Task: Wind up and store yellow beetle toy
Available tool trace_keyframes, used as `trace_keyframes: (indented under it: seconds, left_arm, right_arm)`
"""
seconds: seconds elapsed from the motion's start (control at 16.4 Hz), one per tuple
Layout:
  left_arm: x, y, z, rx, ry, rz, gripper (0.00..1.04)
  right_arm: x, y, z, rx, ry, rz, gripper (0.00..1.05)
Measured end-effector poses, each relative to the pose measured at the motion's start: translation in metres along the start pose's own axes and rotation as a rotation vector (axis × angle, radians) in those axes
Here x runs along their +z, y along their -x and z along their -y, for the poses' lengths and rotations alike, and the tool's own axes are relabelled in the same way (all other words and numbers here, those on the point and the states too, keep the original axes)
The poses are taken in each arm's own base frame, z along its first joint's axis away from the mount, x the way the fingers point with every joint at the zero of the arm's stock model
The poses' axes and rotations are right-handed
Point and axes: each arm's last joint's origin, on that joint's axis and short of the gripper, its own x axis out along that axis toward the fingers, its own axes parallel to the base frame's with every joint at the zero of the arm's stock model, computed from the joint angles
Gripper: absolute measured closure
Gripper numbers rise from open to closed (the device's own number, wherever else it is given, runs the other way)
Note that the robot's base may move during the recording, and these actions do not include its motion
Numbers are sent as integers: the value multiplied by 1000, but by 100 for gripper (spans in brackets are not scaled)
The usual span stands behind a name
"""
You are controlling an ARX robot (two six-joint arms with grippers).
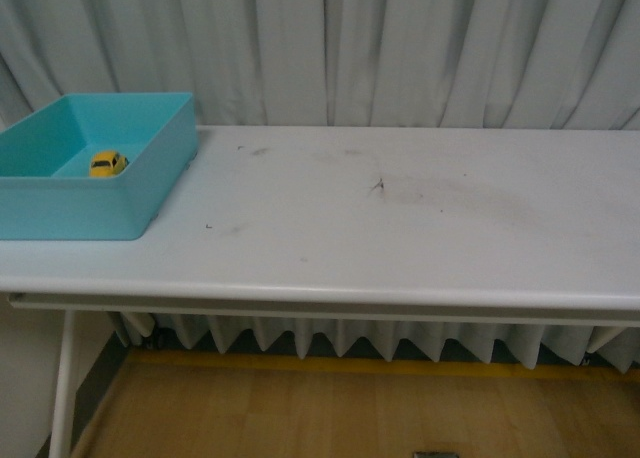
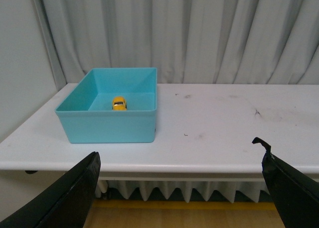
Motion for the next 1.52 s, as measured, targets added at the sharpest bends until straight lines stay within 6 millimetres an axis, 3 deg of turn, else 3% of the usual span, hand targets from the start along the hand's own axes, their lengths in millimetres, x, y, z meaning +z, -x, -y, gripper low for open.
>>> trace_keyframes:
  seconds: [1.52]
  left_arm:
    - [0, 0, 0, 0, 1, 1, 7]
  right_arm:
    - [0, 0, 0, 1, 0, 0, 6]
